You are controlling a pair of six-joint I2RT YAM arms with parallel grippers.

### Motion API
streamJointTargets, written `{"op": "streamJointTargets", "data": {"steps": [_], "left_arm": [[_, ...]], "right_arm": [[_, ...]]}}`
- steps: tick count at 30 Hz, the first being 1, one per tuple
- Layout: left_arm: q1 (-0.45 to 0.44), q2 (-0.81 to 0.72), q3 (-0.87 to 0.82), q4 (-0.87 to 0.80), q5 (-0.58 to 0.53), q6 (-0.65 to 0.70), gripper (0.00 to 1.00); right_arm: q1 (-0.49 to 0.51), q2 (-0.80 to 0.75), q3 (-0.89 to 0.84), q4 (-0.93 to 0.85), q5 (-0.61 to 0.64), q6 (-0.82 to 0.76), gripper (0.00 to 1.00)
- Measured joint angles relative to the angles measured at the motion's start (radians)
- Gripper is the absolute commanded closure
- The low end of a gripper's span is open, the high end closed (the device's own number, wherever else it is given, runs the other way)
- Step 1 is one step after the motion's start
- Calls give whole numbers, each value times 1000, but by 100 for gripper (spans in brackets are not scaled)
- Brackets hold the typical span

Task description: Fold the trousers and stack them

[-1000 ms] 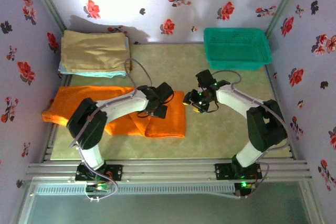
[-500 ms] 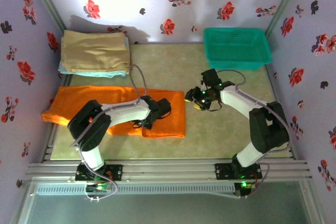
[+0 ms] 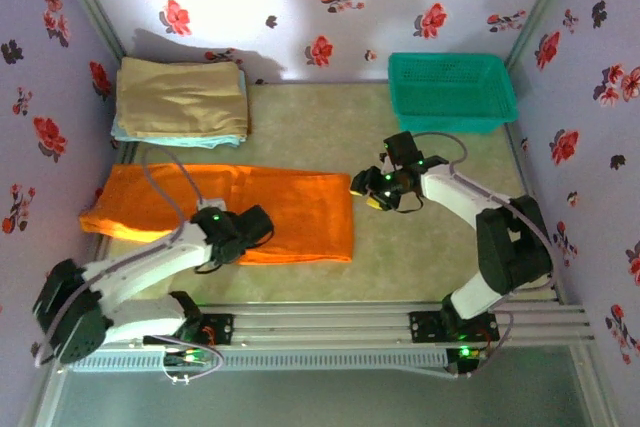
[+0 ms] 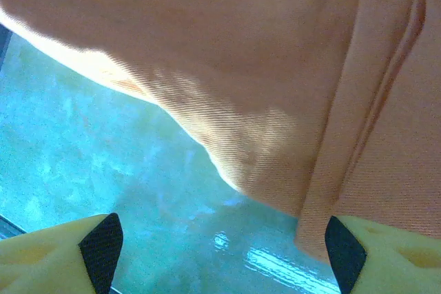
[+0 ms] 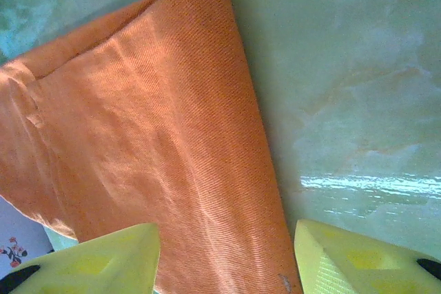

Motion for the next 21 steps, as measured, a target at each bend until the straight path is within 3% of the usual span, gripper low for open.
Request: {"op": "streamJointTargets", "data": {"steps": [4,11,15,21], "left_arm": [[89,-104,22,7,17,47,18],[322,-58,80,157,135,242,13],[417,90,116,294,268,356,6],[447,437,284,467,423,496,7]], "right_arm": [[5,0,-32,38,-38,-10,45],[93,66,-59,92,-72,-13,42],[100,76,-68,97,-70,-15,42],[81,82,-50,74,-59,-44,42]]}}
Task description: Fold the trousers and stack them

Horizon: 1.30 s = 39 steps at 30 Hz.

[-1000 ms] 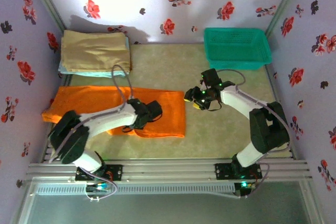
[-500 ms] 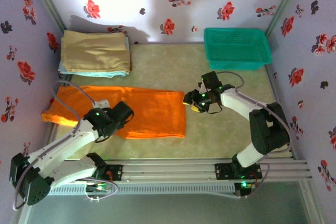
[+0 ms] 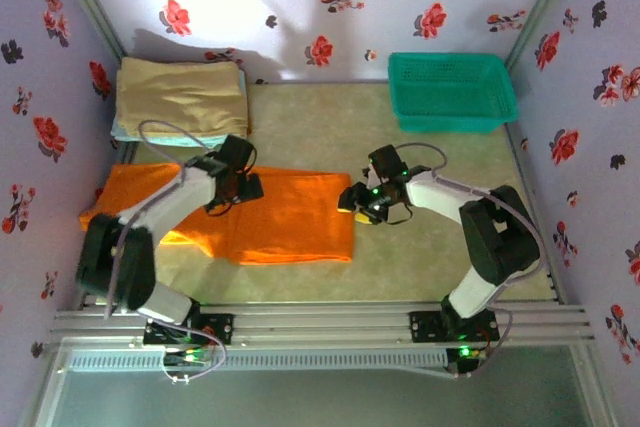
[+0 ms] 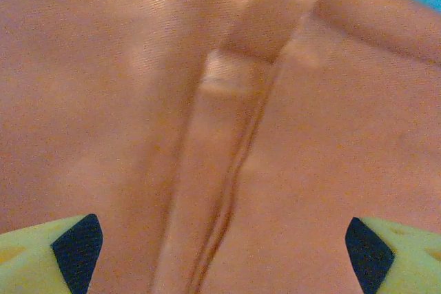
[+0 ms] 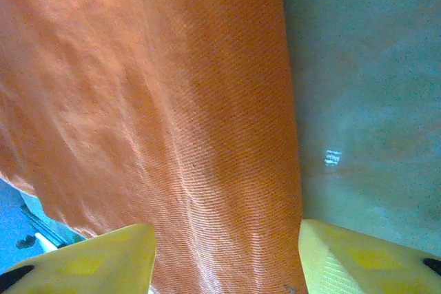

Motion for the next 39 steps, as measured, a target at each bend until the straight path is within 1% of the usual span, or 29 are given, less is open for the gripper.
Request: {"op": "streamJointTargets", "data": {"steps": [2,6,7,10,12,14,19,24,28,34,38,39], "left_arm": [[14,105,57,23,12,23,7],[34,212,89,40,11,44,9],[36,225,89,39,11,48,11],[40,256,92,44,12,62,23],[40,266,92,57,21,71,41],[39,265,92,66,31,79,63],[32,257,97,74,53,91,100],[23,229,127,38,53,113,100],[-6,206,161,1,43,116,100],[-73,187,252,-77,-31,120,100],[-61,188,311,-114,-66,127,100],[-54,192,320,-119,-71,127,95]], "right_arm": [[-10,0,5,-3,0,-7,42],[-26,0,7,-14,0,-24,41],[-30,0,7,-19,0,-29,41],[-40,0,6,-28,0,-36,41],[-47,0,6,-31,0,-40,42],[-53,0,6,-32,0,-47,42],[-55,0,6,-34,4,-47,42],[-55,0,5,-34,6,-47,43],[-55,0,-2,-34,7,-47,43],[-55,0,-14,-29,7,-47,44],[-55,0,-20,-23,6,-46,44],[-55,0,-23,-22,6,-47,43]]}}
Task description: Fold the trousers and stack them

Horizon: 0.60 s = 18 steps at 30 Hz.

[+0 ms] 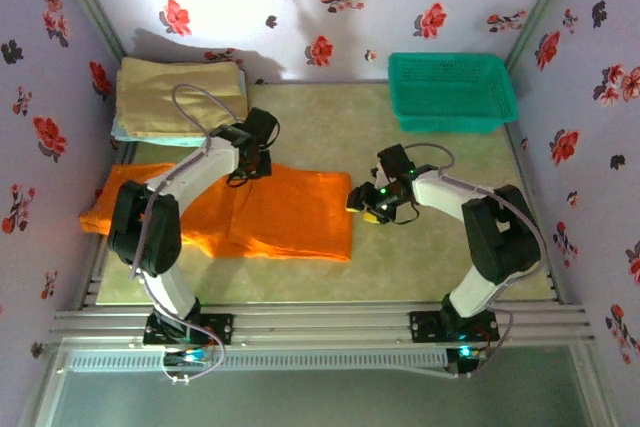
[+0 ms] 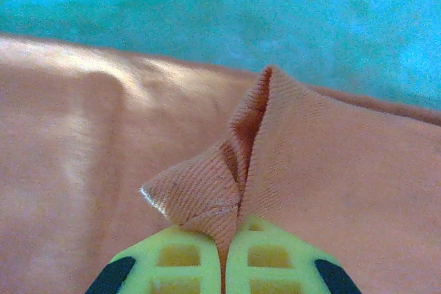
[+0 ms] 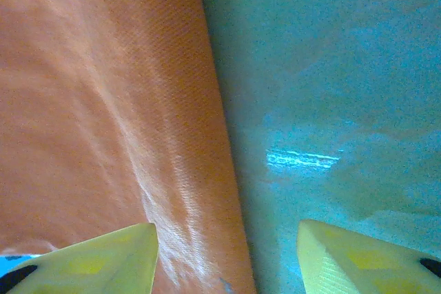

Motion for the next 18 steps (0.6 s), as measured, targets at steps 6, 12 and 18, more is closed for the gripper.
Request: {"op": "streamJointTargets", "data": {"steps": [6,12,18], "left_arm": [[41,102,14,-17,-26,5,23],[79,136,-43,-30,-34,-10,6],[80,-5,-120,-30,-32,-26,15]], "right_arm": [[0,-8,-8,-1,0,0,42],[0,-64,-9,-12,4,0,41],[-5,-80,-9,-30,27,-8,42]]}}
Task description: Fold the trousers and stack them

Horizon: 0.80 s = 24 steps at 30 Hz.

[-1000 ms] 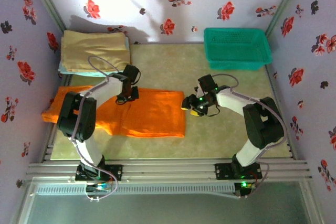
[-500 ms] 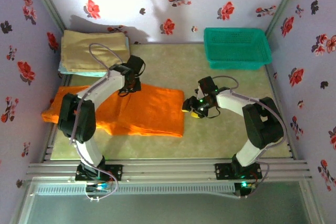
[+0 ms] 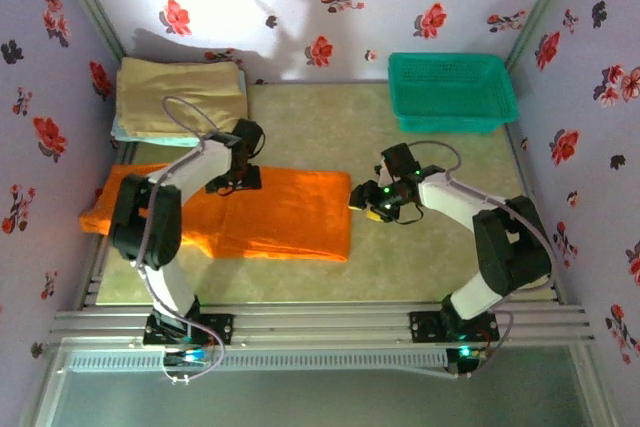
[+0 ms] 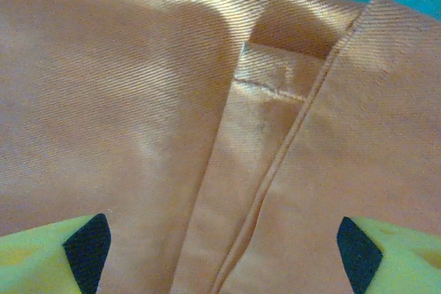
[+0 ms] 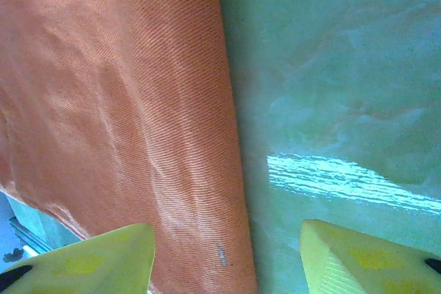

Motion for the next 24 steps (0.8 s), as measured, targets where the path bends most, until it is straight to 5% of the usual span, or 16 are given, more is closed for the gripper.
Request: {"op": "streamJointTargets", "data": {"steps": [13,16,20,24], "left_arm": [[5,-267,-231,60,64,-45,15],[10,-277,-249,76,86,-52,15],[20,-293,-260,91,101,-55,14],[29,-325,-261,91,108,-55,14]], "right_arm": [[74,156,-26,189,-106,65,48],[84,167,-26,205,-111,91,62],[113,184,-28,238,-110,119,100],[98,142,-51,244,-104,145,100]]}}
